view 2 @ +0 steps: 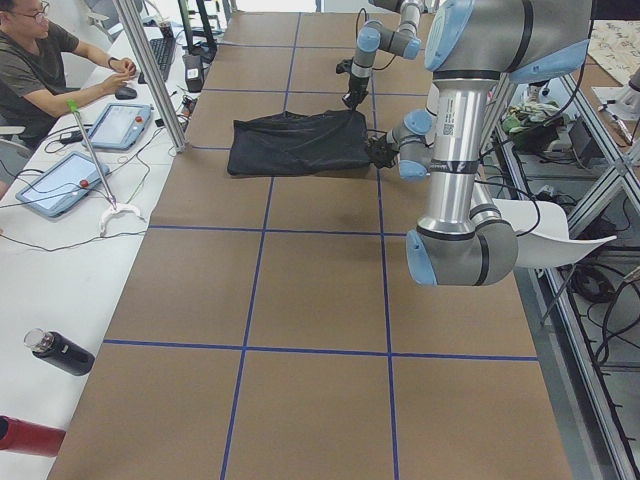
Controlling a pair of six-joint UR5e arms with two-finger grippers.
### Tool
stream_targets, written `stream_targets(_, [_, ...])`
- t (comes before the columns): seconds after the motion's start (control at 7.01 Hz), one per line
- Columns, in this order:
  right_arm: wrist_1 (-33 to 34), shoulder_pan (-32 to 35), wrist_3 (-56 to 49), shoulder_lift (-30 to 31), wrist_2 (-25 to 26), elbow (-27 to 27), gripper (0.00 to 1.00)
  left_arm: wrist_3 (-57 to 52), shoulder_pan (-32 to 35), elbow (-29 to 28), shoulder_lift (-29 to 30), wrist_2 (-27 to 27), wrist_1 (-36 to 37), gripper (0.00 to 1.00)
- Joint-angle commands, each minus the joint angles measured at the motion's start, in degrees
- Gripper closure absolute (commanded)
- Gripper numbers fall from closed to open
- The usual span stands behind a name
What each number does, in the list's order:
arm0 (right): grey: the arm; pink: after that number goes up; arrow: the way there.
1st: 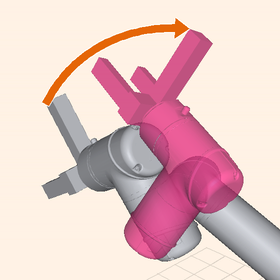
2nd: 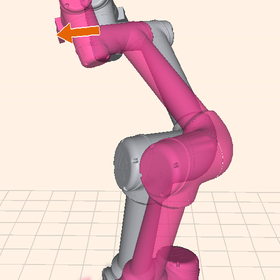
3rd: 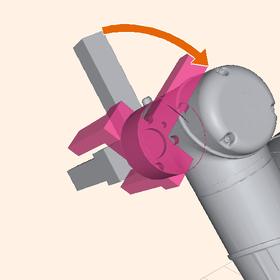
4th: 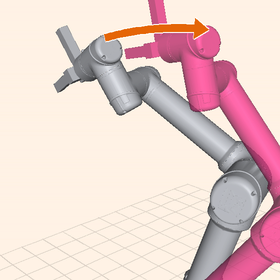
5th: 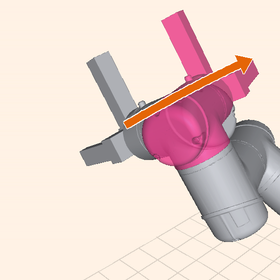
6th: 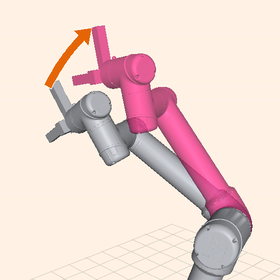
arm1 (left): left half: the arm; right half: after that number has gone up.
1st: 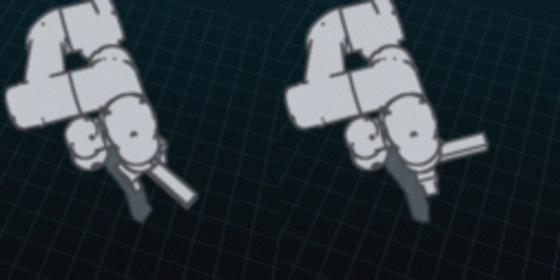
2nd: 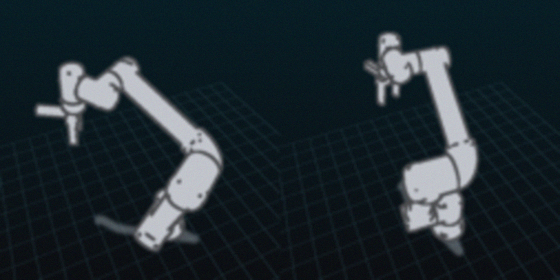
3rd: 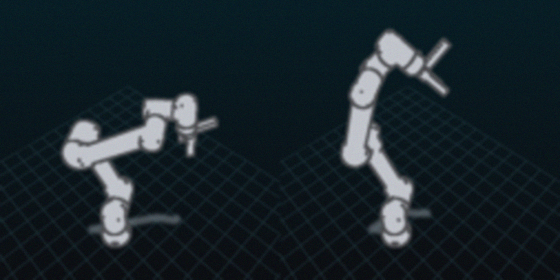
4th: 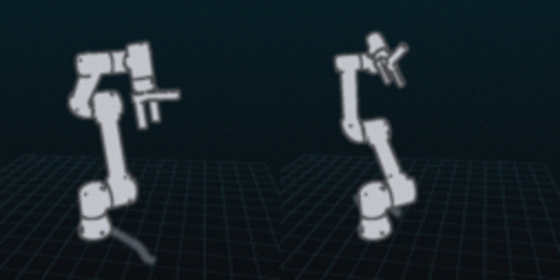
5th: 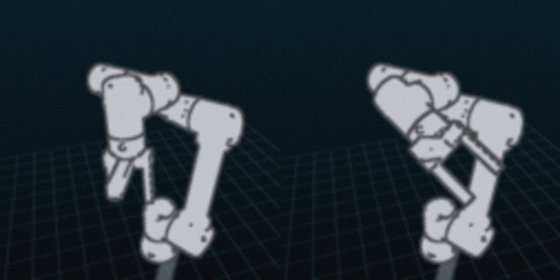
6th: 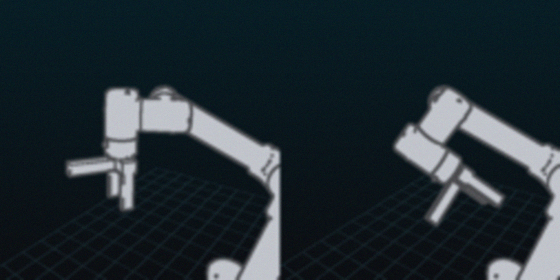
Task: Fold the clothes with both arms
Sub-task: 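Grasp the shirt's near edge with both grippers and lift it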
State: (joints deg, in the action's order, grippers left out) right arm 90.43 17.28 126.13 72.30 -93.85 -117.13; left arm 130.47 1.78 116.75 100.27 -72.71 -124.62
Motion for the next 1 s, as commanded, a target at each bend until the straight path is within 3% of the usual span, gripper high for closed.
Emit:
stream_targets(0.0, [0.0,-0.2,0.6,2.9,-1.8,-5.5,1.0,4.5,-3.5,6.4,-0.3,0.0,5.9,1.0])
stream_targets(0.57, [0.1,0.6,0.9,5.9,-7.8,-13.2,1.0,9.1,-4.6,16.7,-0.5,-0.4,9.5,1.0])
stream_targets(0.71, [0.1,3.3,0.8,4.9,-10.3,-13.4,1.0,8.8,-0.2,17.2,0.3,-1.5,10.2,1.0])
stream_targets(0.86, [0.0,8.2,0.5,3.3,-14.6,-11.9,1.0,8.1,6.8,16.7,2.3,-7.1,11.8,1.0])
